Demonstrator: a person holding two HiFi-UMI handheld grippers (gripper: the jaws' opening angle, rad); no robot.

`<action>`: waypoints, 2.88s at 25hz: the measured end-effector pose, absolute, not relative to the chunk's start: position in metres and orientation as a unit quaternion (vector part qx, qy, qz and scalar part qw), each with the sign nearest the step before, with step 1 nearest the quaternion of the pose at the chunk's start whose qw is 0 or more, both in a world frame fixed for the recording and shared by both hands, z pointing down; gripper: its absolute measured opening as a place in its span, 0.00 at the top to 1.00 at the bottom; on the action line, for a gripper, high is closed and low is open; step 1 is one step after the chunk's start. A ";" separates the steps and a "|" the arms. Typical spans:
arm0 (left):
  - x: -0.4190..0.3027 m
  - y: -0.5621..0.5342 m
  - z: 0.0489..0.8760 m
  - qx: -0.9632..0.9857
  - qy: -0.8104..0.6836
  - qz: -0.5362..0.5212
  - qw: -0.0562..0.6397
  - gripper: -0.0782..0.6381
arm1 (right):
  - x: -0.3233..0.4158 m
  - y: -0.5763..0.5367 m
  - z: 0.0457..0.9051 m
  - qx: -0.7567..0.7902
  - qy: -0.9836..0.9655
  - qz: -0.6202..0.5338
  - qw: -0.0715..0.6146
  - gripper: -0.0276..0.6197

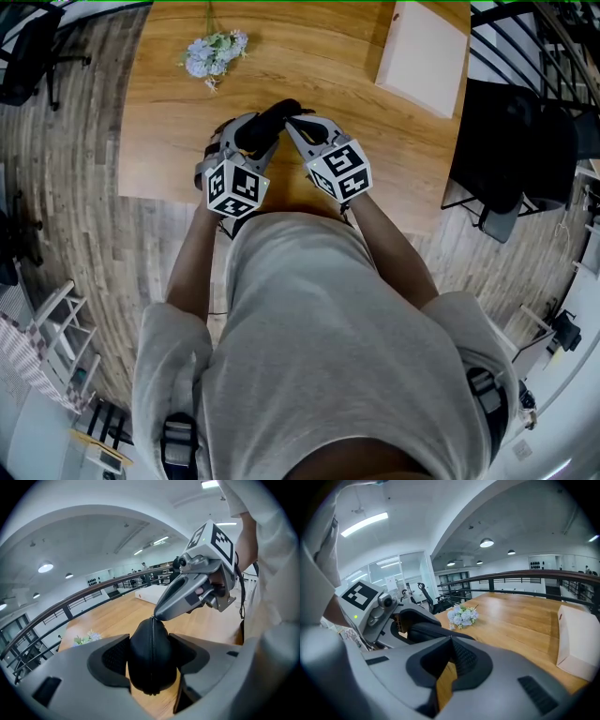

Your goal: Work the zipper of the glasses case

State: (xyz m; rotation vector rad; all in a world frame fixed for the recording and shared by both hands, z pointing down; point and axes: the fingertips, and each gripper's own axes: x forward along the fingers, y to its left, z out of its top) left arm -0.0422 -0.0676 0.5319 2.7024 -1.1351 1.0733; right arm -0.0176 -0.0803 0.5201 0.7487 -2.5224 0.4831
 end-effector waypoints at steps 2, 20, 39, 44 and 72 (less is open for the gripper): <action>-0.041 -0.067 0.529 0.867 -0.363 0.340 0.004 0.51 | -0.016 -0.082 0.522 0.273 -0.916 0.189 0.227 0.92; -0.038 -0.073 0.530 0.859 -0.372 0.353 0.006 0.51 | -0.033 -0.064 0.507 0.234 -0.930 0.178 0.220 0.92; -0.038 -0.067 0.534 0.884 -0.370 0.283 0.033 0.51 | -0.014 -0.080 0.494 0.241 -0.925 0.245 0.163 0.92; -0.033 -0.065 0.513 0.895 -0.375 0.242 0.008 0.51 | -0.007 -0.085 0.498 0.248 -0.922 0.245 0.169 0.92; -0.037 -0.066 0.505 0.889 -0.405 0.208 0.042 0.52 | -0.013 -0.078 0.493 0.242 -0.924 0.255 0.154 0.92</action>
